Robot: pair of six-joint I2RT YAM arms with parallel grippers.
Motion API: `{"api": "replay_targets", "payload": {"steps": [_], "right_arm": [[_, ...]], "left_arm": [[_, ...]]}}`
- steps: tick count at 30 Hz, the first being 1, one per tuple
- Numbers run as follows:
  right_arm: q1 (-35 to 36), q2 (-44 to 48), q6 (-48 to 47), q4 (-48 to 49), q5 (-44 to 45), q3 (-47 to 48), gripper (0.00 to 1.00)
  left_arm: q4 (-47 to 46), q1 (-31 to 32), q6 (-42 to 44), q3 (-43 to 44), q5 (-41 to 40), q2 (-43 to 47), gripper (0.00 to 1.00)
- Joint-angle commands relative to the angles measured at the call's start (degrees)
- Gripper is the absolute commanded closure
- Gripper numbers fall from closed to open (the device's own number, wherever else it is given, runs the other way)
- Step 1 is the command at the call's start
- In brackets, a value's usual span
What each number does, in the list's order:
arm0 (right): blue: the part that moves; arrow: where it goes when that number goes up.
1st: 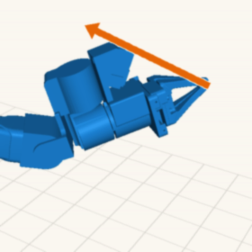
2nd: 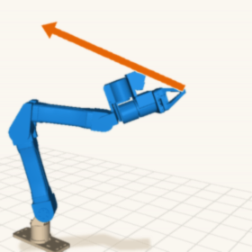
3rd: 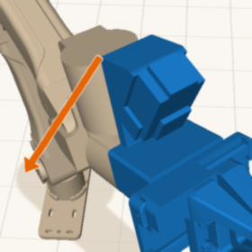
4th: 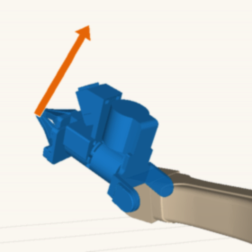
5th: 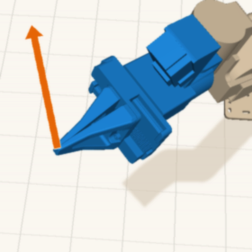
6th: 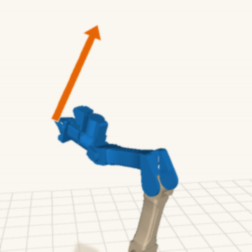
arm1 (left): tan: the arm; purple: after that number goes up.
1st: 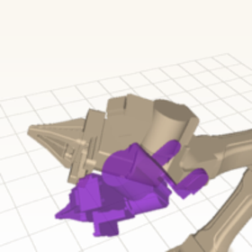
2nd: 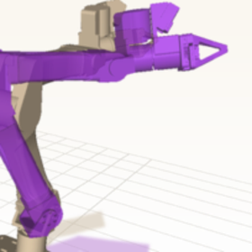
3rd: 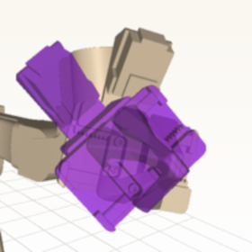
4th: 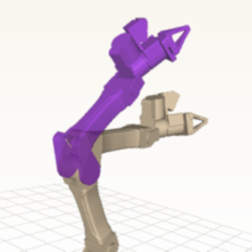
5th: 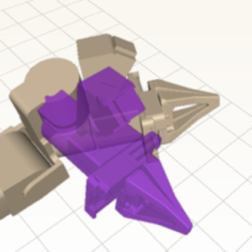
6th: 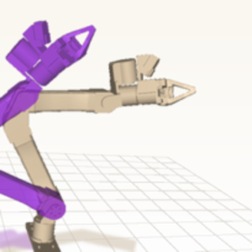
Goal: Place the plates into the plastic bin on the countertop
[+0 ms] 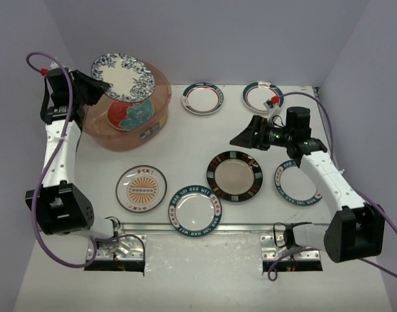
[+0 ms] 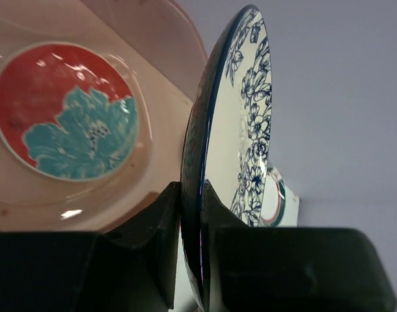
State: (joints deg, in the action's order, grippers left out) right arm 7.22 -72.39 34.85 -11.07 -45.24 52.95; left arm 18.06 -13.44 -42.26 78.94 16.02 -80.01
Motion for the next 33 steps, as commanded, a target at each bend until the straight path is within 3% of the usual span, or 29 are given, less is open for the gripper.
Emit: {"api": "replay_targets", "payload": {"steps": [1,7,16,18,22,23,26,33], "right_arm": [[0.3,4.6,-3.5,-2.2,3.3,-3.3,0.01],[0.3,9.5,-6.9,-7.3,6.6,-3.9,0.01],[0.2,12.1,-8.9,-10.2,7.1,-4.0,0.01],[0.2,11.6,-9.8,-11.0,7.8,-3.7,0.01],[0.2,11.1,-10.4,-12.1,8.8,-3.1,0.01],[0.2,11.1,-10.7,-12.5,9.1,-3.1,0.01],[0.3,10.2,-12.8,-15.1,10.9,-1.7,0.01],[0.8,10.1,-15.1,-20.3,21.1,-0.7,0.01]], "left_arm": [[-2.1,-2.6,-3.7,7.5,-4.2,-7.8,1.0],[0.4,-3.8,-1.7,18.2,-0.2,-23.3,1.0],[-1.4,-3.8,-0.4,18.7,1.1,-32.5,1.0],[-0.1,-3.8,-0.2,19.5,0.8,-35.2,0.77],[1.6,-3.8,0.5,19.1,-3.2,-35.8,0.54],[2.4,-3.8,0.6,19.1,-5.2,-35.6,0.32],[6.2,-3.8,0.9,21.7,-8.0,-37.0,0.0],[15.1,-2.6,3.9,29.1,-13.5,-44.2,0.0]]}}
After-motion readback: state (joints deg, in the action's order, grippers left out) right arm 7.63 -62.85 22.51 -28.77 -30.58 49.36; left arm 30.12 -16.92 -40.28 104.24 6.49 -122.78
